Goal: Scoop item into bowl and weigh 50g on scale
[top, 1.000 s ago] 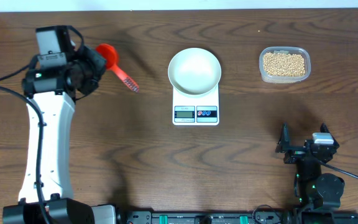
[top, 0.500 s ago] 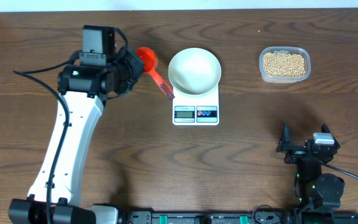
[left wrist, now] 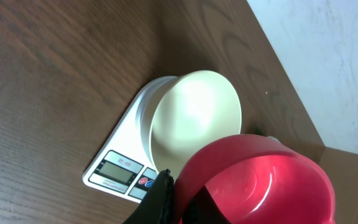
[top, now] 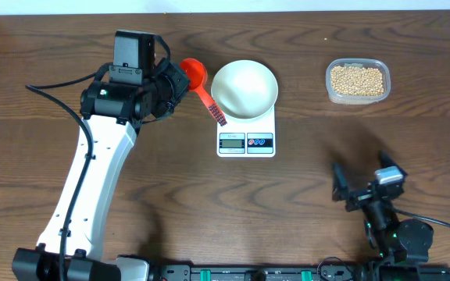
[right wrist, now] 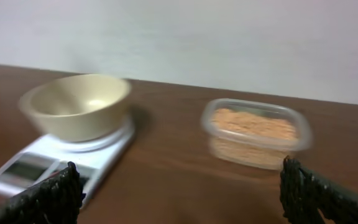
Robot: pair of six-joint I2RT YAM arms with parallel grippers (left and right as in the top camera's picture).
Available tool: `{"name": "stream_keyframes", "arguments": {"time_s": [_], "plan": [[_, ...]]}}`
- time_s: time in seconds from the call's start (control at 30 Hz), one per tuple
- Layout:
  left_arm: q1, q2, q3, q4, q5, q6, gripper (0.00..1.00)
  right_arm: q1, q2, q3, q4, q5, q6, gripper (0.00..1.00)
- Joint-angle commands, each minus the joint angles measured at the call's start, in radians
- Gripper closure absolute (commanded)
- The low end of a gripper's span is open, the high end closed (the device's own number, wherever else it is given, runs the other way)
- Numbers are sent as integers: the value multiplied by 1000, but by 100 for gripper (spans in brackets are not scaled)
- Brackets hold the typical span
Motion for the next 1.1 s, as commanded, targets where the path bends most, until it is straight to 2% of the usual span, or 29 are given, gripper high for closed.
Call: {"name": "stream_keyframes", "arguments": {"time_s": [0.0,0.2,0.43,0.53,0.6,0.8,1.07], "plan": [[-3,0,3,12,-7,-10,93,6,-5,-1,-3,-167,-1,1],[-3,11,0,24,-6,-46,93,7,-3,-2,24,-220,168,1],[-3,23,0,51,-6,-137,93,7,84,5,300,-333,312,1],[-9,26,0,75,-6,-140,93,7,200,32,405,-385,350,1],[-24,28,0,104,-6,-144,93,7,344,99,472,-443,349,1],[-49,29,0,136,-7,-163,93,7,652,333,479,-591,349,1],[-49,29,0,146,-53,-335,93,58,1030,674,475,-632,428,1]]}}
